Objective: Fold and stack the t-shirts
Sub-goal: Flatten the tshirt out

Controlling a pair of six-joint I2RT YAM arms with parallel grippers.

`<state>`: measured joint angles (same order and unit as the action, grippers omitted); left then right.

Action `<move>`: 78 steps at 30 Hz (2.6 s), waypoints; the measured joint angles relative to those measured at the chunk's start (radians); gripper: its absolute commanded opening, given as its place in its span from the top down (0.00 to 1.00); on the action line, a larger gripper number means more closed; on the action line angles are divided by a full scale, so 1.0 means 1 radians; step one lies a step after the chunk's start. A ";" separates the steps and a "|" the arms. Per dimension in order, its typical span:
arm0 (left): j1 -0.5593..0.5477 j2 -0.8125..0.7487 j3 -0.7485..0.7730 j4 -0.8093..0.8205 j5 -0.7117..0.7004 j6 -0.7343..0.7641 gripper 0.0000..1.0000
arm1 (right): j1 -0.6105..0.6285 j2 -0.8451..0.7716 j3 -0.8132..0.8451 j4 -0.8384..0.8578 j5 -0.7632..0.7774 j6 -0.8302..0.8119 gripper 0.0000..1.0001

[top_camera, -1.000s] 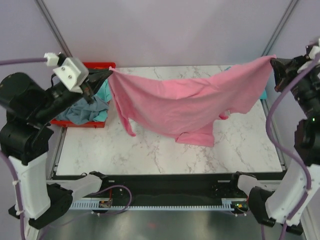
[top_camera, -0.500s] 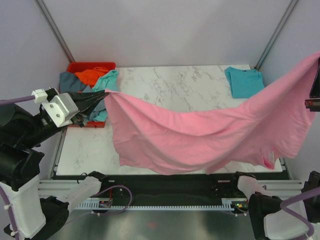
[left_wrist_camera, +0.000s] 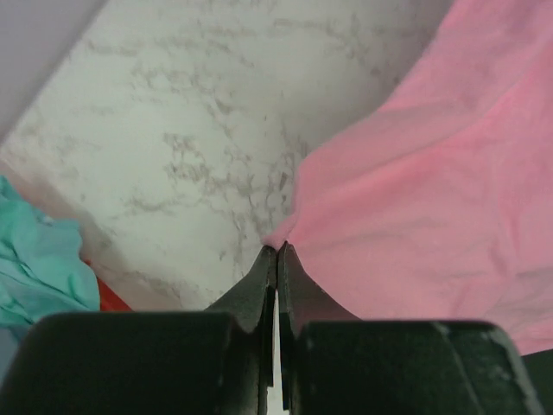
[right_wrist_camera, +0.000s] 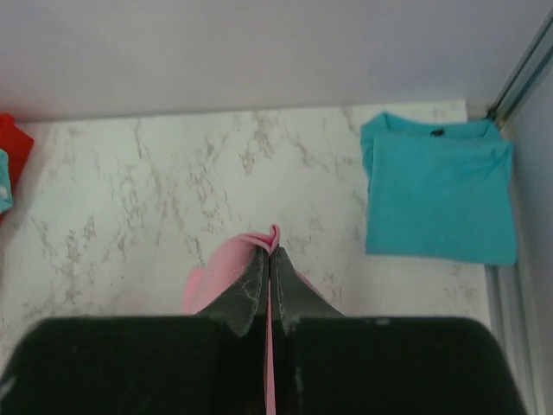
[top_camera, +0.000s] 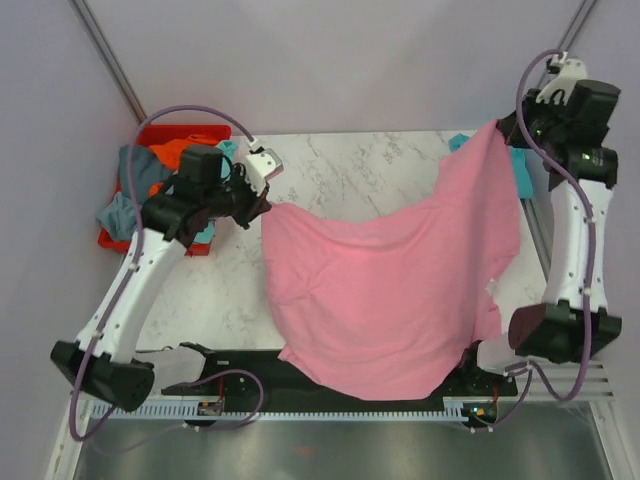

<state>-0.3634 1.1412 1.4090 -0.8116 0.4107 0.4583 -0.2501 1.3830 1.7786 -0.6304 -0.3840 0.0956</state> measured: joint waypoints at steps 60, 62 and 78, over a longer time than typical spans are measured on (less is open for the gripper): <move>0.074 -0.045 0.414 -0.004 -0.080 -0.090 0.98 | 0.072 -0.202 0.291 0.061 0.081 -0.095 1.00; 0.074 0.004 0.349 0.005 -0.088 -0.082 0.98 | 0.072 -0.113 0.208 0.100 0.052 -0.075 1.00; 0.159 0.763 0.387 0.121 -0.224 -0.079 0.98 | 0.191 0.855 0.333 0.130 0.083 -0.176 1.00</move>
<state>-0.2039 1.9038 1.7958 -0.6907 0.1867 0.3798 -0.0593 2.2383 2.1120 -0.5003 -0.3008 -0.0803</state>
